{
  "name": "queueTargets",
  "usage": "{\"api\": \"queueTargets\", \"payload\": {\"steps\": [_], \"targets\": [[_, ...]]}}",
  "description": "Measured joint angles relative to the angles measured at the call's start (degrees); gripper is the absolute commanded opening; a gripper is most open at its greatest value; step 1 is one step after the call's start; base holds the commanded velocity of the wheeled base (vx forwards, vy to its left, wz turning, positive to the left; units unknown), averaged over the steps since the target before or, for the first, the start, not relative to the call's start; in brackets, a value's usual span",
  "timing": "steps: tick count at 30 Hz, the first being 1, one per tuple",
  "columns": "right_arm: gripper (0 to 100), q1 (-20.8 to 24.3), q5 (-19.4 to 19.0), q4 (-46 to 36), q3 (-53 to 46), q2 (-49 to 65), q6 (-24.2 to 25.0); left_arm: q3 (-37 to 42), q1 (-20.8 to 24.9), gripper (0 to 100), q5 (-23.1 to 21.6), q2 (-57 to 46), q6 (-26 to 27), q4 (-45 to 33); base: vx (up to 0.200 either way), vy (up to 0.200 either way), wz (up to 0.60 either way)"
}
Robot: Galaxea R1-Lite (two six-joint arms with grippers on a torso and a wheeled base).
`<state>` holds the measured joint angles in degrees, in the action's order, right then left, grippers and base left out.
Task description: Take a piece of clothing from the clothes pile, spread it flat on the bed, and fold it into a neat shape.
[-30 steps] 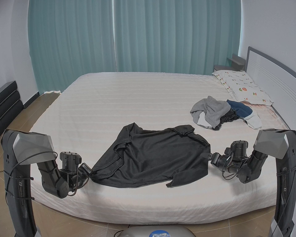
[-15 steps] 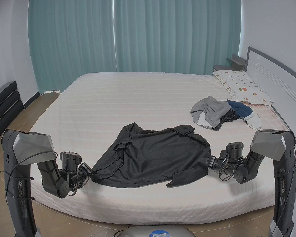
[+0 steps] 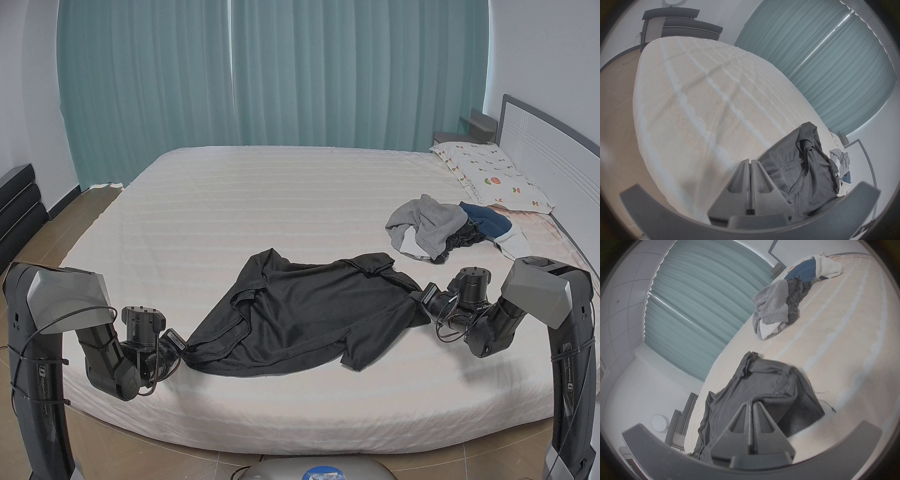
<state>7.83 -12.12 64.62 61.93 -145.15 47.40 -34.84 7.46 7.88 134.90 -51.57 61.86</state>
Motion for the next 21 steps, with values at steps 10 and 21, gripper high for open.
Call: {"api": "queueTargets", "payload": {"steps": [10, 21], "targets": [[100, 0.4, 2.1, 0.2, 3.1, -2.9, -0.1, -0.2, 0.0, 0, 0.0, 0.2, 0.0, 0.1, 0.000, 0.000, 0.00], [100, -1.9, -0.9, 0.6, -5.0, 3.1, -1.6, -0.2, 0.0, 0, 0.0, 0.2, 0.0, 0.1, 0.000, 0.000, 0.00]]}}
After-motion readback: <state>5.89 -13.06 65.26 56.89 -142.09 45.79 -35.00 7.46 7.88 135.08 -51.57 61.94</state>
